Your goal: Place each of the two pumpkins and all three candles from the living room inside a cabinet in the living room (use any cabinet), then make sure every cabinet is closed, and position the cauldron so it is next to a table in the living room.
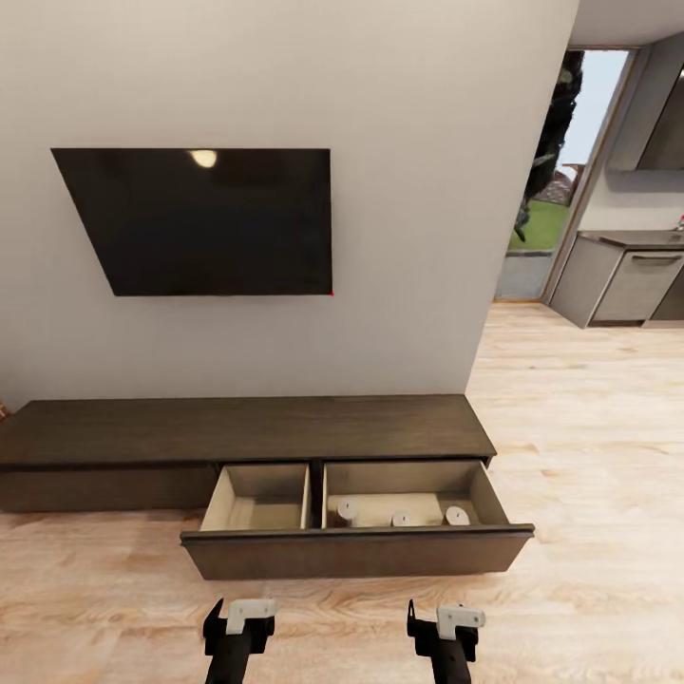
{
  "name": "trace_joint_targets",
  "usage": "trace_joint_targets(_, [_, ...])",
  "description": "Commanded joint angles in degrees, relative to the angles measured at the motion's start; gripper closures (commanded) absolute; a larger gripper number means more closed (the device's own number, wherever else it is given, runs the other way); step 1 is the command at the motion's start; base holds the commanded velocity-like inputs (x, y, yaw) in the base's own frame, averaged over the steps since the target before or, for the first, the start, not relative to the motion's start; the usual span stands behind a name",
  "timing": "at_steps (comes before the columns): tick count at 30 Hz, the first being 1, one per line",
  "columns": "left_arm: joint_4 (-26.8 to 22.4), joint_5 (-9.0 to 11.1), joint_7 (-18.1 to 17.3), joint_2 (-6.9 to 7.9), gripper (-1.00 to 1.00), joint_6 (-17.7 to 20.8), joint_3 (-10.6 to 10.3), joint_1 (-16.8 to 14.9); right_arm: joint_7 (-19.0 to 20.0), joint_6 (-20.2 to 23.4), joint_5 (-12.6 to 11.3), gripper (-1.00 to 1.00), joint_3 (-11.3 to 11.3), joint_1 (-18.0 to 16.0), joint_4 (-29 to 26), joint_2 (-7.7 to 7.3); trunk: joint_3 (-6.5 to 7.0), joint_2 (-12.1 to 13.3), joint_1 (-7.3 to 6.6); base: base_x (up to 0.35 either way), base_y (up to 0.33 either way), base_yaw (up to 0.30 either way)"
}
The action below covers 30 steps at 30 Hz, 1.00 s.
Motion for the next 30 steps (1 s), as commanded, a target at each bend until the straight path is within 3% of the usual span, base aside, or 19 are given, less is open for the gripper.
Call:
trace_joint_targets(1, [0.0,0.6,0.4,0.04,-1.00,-0.3,-0.5,-0.1,-0.6,0.0,0.6,-1.00,0.0,0.0,0.1,0.01,-0.07,-0.1,0.01,0.009,0.000,0.000])
trace_joint_targets(30, [0.1,0.5,0.5,-0.03,-1.00,-0.5,-0.5,-0.1,-0.6,-0.3,0.6,-1.00,0.1,0.0,0.0,0.01,-5.09,-11.3,6.16,0.001,0.000,0.000])
